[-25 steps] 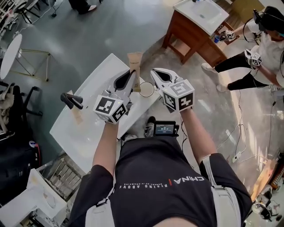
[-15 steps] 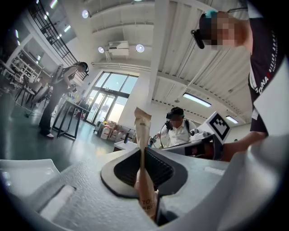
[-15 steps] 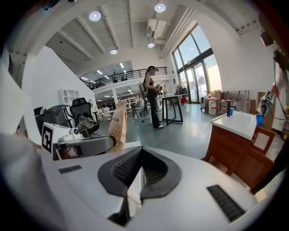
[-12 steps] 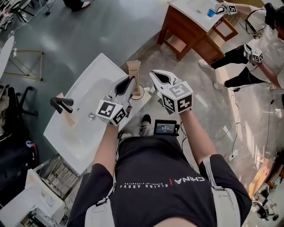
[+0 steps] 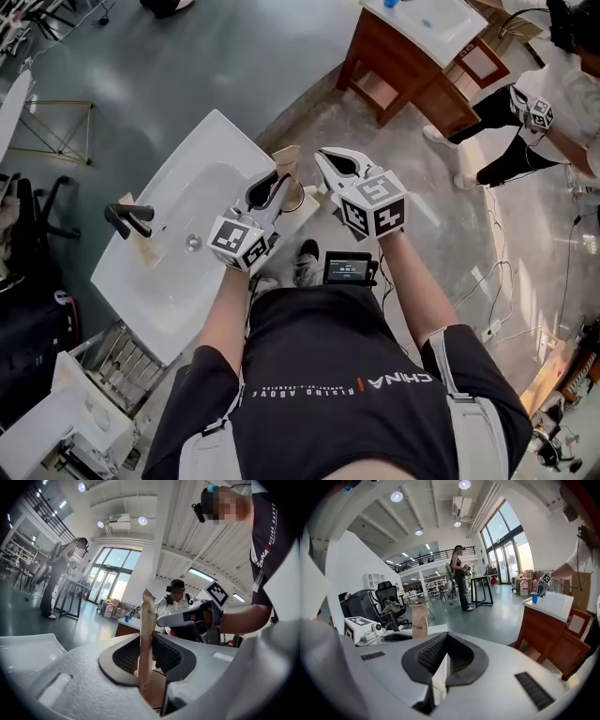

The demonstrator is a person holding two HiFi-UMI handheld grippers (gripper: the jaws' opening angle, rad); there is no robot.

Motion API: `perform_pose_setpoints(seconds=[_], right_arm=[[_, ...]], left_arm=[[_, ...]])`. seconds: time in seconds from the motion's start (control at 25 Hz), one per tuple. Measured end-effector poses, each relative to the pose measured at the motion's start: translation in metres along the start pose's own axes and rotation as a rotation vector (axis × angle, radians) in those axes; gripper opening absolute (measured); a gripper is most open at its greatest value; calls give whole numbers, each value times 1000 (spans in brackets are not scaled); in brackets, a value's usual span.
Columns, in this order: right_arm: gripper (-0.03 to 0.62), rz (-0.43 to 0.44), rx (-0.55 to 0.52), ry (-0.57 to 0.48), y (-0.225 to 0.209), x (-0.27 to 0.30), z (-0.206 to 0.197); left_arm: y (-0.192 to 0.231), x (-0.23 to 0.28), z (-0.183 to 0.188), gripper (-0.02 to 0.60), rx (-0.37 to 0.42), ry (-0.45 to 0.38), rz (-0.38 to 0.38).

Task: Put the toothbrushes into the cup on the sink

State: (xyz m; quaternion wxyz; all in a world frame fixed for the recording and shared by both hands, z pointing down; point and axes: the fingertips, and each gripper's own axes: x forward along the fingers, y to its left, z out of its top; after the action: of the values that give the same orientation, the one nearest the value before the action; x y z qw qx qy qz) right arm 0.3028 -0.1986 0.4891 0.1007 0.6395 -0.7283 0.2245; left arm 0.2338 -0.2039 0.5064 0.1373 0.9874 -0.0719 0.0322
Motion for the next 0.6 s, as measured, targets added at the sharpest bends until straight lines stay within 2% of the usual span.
perform_pose_setpoints(seconds=[0.24,0.36,0.44,0.6], right_arm=[[9,14,11,-6,2,2,1],[9,7,7,-35,4,0,9],[9,-12,4,-71,5,-6,21],[9,-15,-27,-152,22,-18,59]], left_arm=[[-1,-5,3,103,-3,15,2],[-1,-13,9,112,23,15,13],[-1,-21,17,132,54,13,21],[8,-46,47,132,88,-36,72]])
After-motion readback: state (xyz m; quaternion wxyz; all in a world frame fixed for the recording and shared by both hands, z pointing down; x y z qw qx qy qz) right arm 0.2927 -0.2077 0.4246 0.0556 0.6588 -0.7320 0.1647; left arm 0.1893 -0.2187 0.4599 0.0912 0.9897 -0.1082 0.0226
